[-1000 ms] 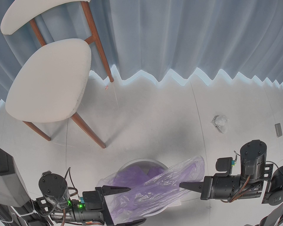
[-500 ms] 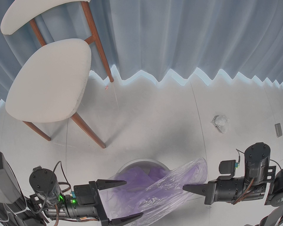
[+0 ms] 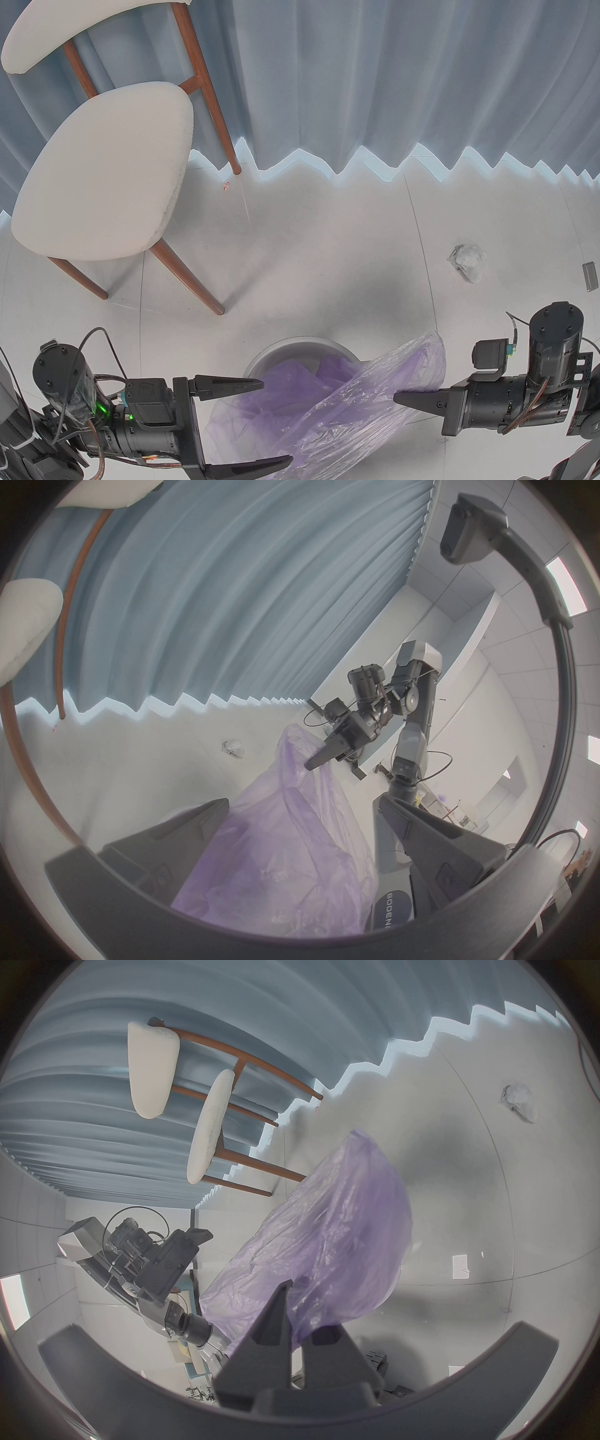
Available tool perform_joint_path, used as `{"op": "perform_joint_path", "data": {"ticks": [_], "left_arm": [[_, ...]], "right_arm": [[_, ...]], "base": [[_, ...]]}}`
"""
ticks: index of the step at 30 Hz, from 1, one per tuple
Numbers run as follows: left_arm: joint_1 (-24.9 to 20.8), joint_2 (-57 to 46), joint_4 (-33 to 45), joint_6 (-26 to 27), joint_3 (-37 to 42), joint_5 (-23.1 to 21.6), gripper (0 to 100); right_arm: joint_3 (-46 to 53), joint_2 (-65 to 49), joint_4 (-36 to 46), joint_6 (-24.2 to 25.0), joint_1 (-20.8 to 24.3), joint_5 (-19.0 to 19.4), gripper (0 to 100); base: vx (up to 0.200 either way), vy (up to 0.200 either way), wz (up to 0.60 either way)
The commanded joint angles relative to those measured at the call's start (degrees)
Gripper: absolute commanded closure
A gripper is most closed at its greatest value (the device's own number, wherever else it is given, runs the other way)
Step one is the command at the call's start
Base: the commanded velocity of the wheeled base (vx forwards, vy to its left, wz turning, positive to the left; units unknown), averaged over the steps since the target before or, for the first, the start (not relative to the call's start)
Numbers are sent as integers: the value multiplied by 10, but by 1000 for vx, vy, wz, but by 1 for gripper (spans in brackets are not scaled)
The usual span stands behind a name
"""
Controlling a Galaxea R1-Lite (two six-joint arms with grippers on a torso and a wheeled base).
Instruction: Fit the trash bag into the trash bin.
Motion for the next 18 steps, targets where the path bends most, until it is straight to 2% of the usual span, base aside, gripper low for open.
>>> {"op": "perform_joint_path", "data": {"ticks": [1,3,8,11,18], "left_arm": [[18,-20,-1,-3,11,-26,0],[19,-20,4,-3,13,-46,0],[61,-26,3,0,13,-113,0],[80,-43,6,-1,13,-139,0],[105,-49,6,0,13,-145,0]], "right_arm": [[0,-12,-1,0,-2,2,100],[1,-17,0,-1,-2,3,100],[6,-19,0,-11,-3,3,100],[12,-20,-1,-29,-6,3,100],[28,-19,-1,-64,-8,2,100]], "base": [[0,0,0],[0,0,0],[0,0,0],[0,0,0],[0,0,0]]}}
